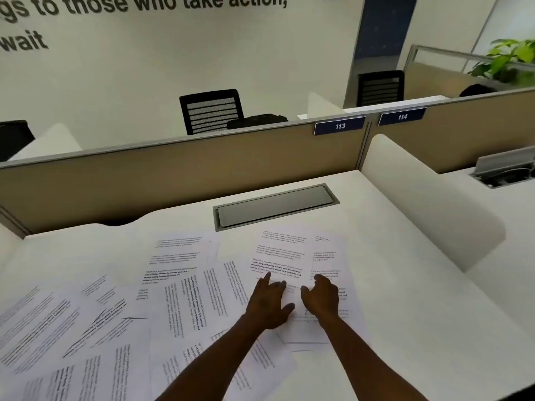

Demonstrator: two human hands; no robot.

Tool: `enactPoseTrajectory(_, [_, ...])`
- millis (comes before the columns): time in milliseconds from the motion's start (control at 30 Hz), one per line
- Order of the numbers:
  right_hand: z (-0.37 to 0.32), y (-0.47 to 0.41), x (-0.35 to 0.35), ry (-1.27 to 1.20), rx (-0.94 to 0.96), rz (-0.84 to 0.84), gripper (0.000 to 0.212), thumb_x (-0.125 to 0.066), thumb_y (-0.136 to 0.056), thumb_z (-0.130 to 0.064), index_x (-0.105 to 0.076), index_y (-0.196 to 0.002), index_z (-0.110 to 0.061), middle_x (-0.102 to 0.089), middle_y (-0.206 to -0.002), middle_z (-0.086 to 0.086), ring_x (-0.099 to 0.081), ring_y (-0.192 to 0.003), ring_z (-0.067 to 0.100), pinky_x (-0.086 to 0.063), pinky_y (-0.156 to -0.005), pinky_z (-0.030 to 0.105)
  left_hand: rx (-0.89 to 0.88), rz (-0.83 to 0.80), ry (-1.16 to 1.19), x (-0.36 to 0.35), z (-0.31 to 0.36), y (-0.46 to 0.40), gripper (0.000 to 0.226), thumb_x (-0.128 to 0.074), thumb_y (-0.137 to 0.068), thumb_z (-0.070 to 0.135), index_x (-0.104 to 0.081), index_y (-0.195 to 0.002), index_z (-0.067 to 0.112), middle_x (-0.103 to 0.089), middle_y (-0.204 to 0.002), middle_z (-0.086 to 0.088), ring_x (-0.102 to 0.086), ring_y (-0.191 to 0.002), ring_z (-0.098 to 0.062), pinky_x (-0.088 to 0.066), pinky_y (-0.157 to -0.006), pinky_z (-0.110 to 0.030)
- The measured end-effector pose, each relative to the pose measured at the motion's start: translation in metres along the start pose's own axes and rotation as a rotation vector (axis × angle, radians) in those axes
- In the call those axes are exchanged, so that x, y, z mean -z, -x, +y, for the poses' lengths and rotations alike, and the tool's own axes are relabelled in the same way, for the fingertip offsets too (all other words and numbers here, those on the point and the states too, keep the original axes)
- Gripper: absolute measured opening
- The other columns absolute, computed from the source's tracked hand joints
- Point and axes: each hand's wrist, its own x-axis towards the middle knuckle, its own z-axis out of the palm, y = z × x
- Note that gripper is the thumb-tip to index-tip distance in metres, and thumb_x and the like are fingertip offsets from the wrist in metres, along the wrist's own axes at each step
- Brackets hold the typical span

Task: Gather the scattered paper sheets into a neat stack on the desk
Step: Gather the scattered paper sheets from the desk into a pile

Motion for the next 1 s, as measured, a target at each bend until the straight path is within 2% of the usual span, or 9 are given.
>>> enactPoseTrajectory(100, [0.002, 0.005, 0.0, -0.046, 0.001, 0.003, 0.042, -0.066, -0.083, -0.025, -0.061, -0.12, -0.006, -0.068, -0.12, 0.011, -0.062, -0.113, 0.029, -0.048, -0.092, 0.031, -0.021, -0.03, -0.043, -0.016, 0.008, 0.008, 0.082, -0.04, -0.095, 0.058, -0.013, -0.157, 0.012, -0.011, -0.166, -0.01, 0.0, -0.154, -0.029, 0.001, -0.125, -0.041])
enactPoseTrajectory(200, [0.007, 0.008, -0.007, -0.056, -0.018, 0.01, 0.053, -0.064, -0.084, -0.031, -0.055, -0.13, -0.007, -0.063, -0.128, 0.011, -0.057, -0.121, 0.027, -0.045, -0.101, 0.033, -0.013, 0.0, -0.012, -0.031, 0.016, 0.016, 0.085, -0.04, -0.094, 0.058, -0.006, -0.158, 0.013, -0.002, -0.167, -0.008, 0.004, -0.154, -0.029, 0.009, -0.117, -0.032])
enactPoseTrajectory(333, [0.011, 0.005, -0.014, -0.094, -0.053, 0.057, 0.064, -0.067, -0.083, -0.039, -0.05, -0.136, -0.007, -0.059, -0.133, 0.012, -0.054, -0.124, 0.029, -0.042, -0.105, 0.037, -0.034, 0.006, 0.054, -0.036, 0.025, 0.024, 0.086, -0.043, -0.093, 0.059, -0.006, -0.158, 0.015, -0.003, -0.167, -0.004, 0.003, -0.154, -0.026, 0.006, -0.118, -0.032])
enactPoseTrajectory(467, [0.01, -0.004, -0.009, -0.312, -0.186, 0.091, 0.071, -0.074, -0.08, -0.036, -0.047, -0.139, -0.007, -0.061, -0.132, 0.014, -0.057, -0.121, 0.031, -0.043, -0.102, 0.038, -0.053, 0.0, 0.13, -0.036, 0.031, 0.027, 0.086, -0.045, -0.093, 0.06, -0.009, -0.158, 0.016, -0.01, -0.166, -0.003, -0.002, -0.154, -0.025, 0.007, -0.115, -0.028])
enactPoseTrajectory(600, [0.013, -0.013, 0.005, -0.354, -0.238, 0.1, 0.041, -0.071, -0.083, -0.023, -0.064, -0.122, -0.011, -0.067, -0.122, 0.012, -0.062, -0.109, 0.03, -0.048, -0.093, 0.035, -0.055, 0.001, 0.205, -0.033, 0.035, 0.031, 0.101, -0.024, -0.076, 0.081, -0.014, -0.157, 0.022, -0.018, -0.165, 0.002, -0.009, -0.153, -0.02, 0.003, -0.115, -0.026])
enactPoseTrajectory(700, [0.029, -0.014, 0.023, -0.334, -0.167, 0.137, 0.023, -0.068, -0.085, -0.017, -0.072, -0.106, -0.009, -0.073, -0.105, 0.011, -0.064, -0.087, 0.025, -0.049, -0.08, 0.029, -0.063, 0.092, 0.287, -0.033, 0.033, 0.033, 0.098, -0.016, -0.078, 0.083, -0.016, -0.157, 0.024, -0.018, -0.165, 0.004, -0.01, -0.153, -0.015, -0.001, -0.118, -0.025])
enactPoseTrajectory(767, [0.044, -0.016, 0.04, -0.264, -0.151, 0.19, 0.027, -0.069, -0.085, -0.017, -0.07, -0.109, -0.005, -0.072, -0.107, 0.015, -0.064, -0.093, 0.03, -0.047, -0.084, 0.032, -0.019, 0.186, 0.299, -0.037, 0.028, 0.032, 0.095, -0.014, -0.083, 0.081, -0.021, -0.157, 0.021, -0.02, -0.164, 0.0, -0.011, -0.153, -0.017, -0.004, -0.121, -0.026])
enactPoseTrajectory(867, [0.079, -0.021, 0.065, -0.11, -0.16, 0.253, 0.035, -0.069, -0.084, -0.016, -0.067, -0.116, -0.001, -0.069, -0.113, 0.02, -0.063, -0.106, 0.038, -0.047, -0.093, 0.039, 0.03, 0.142, 0.198, -0.043, 0.019, 0.03, 0.085, -0.019, -0.093, 0.072, -0.036, -0.151, 0.013, -0.034, -0.158, -0.009, -0.029, -0.148, -0.028, -0.014, -0.122, -0.036])
enactPoseTrajectory(1000, [0.115, -0.021, 0.076, 0.03, -0.147, 0.214, 0.046, -0.069, -0.082, -0.012, -0.06, -0.126, 0.0, -0.063, -0.123, 0.024, -0.058, -0.115, 0.041, -0.046, -0.097, 0.043, -0.005, 0.067, 0.058, -0.055, 0.025, 0.033, 0.09, -0.009, -0.089, 0.073, -0.027, -0.154, 0.013, -0.021, -0.161, -0.012, -0.024, -0.15, -0.031, 0.002, -0.125, -0.035])
